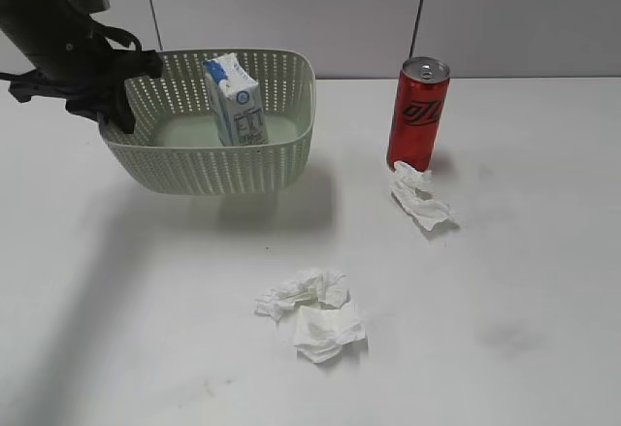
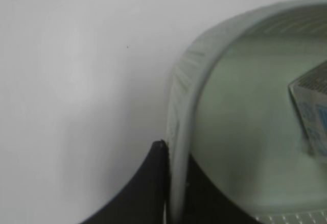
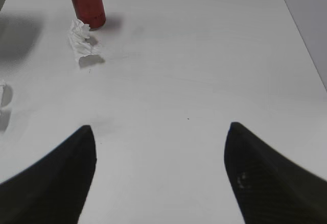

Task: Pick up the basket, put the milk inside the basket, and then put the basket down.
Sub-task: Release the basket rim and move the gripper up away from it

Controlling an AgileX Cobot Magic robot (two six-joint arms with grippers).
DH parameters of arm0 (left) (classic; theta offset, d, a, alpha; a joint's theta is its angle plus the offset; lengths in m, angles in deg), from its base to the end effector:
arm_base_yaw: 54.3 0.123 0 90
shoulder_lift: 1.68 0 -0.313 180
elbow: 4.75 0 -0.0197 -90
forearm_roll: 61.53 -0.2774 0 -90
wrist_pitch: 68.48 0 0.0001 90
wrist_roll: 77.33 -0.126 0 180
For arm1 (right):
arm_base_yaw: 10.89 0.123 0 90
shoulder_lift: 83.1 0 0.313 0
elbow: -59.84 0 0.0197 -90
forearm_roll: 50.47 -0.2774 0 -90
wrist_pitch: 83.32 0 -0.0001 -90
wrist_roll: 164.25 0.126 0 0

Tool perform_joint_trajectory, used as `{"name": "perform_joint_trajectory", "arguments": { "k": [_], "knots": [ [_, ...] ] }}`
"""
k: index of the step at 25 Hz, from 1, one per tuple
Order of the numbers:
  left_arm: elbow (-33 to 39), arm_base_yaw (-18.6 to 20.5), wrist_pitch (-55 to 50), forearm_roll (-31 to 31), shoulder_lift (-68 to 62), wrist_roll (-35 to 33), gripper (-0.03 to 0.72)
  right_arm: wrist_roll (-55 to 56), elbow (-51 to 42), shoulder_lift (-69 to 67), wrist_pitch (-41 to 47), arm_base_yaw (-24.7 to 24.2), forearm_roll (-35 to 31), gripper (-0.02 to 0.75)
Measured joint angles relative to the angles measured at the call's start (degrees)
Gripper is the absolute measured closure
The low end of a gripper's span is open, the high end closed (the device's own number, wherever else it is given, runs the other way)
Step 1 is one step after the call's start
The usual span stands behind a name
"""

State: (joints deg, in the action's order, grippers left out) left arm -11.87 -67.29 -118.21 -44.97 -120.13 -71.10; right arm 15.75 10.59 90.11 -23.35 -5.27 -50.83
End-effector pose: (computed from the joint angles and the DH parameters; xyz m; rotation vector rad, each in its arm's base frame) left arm 0.4391 -0.1294 0.2002 -0.0464 2.8279 -0.4309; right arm 0.0213 0.0028 0.2760 -0.0996 2.0230 0.0695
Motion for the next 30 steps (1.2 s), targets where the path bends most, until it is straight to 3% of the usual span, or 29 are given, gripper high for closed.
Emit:
{"name": "perform_joint_trajectory", "arguments": {
  "k": [12,26,30],
  "knots": [
    [0.1,0.0,4.7,3.1,-5.1,0.2,0.688,0.0,0.0,0.0,0.0,0.0,0.0,0.145],
    [0.2,0.0,5.1,-0.6,-6.0,0.2,0.688,0.0,0.0,0.0,0.0,0.0,0.0,0.146],
    [0.2,0.0,5.1,-0.5,-6.0,0.2,0.645,0.0,0.0,0.0,0.0,0.0,0.0,0.146]
  ]
}}
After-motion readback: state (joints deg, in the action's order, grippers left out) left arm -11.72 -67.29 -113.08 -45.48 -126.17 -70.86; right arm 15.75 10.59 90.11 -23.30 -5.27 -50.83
